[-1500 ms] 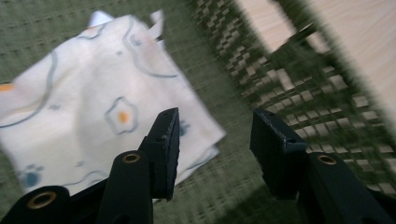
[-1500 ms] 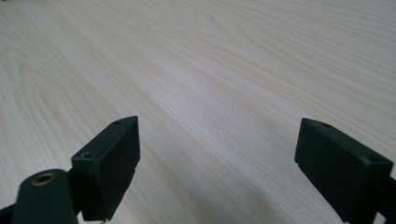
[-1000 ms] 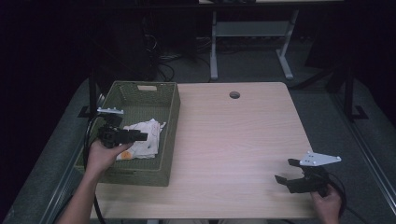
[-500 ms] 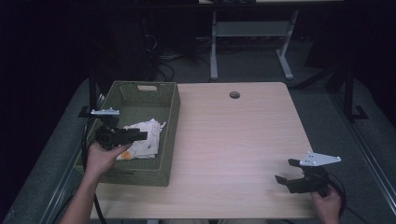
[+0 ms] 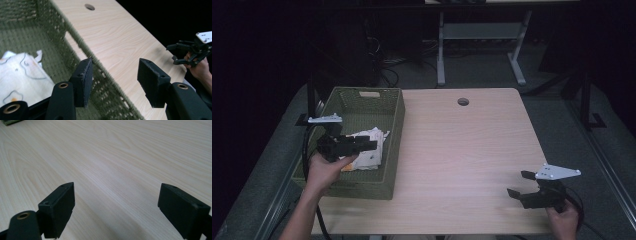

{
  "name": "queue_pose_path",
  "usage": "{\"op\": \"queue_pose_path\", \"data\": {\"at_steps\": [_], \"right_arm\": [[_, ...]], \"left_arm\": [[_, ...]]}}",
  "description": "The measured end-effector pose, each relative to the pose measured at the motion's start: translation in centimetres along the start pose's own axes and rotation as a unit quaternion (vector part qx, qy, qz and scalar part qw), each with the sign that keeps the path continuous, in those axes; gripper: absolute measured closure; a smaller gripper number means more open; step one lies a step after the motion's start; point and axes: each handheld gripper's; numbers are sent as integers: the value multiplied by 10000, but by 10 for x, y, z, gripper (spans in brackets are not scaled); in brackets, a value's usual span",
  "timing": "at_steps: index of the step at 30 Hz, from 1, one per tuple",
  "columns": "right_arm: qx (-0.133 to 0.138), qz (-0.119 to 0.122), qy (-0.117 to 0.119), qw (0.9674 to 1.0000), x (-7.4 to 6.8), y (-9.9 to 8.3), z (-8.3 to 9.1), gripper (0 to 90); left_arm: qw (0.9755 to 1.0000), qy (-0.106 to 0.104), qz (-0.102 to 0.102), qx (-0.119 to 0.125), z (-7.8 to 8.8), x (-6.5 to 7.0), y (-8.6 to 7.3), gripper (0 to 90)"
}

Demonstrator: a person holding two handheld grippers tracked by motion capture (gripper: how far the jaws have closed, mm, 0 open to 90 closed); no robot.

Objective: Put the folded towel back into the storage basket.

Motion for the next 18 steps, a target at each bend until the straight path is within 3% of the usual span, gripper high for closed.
{"op": "queue_pose_path", "data": {"at_steps": [11,18], "right_arm": [[22,7,-3,10000,0,-1,0,135],[76,2,6,10000,2,0,1,135]], "left_arm": [[9993,-312,-201,31,-13,19,4,473],[9977,-490,-460,-94,-28,38,11,485]]}}
Point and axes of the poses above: each handheld gripper's, and its own axes: z roughly backward along the jaws, y roughly out of its top, x roughly to its right, and after that the axes turned 1 degree about z, right-handed
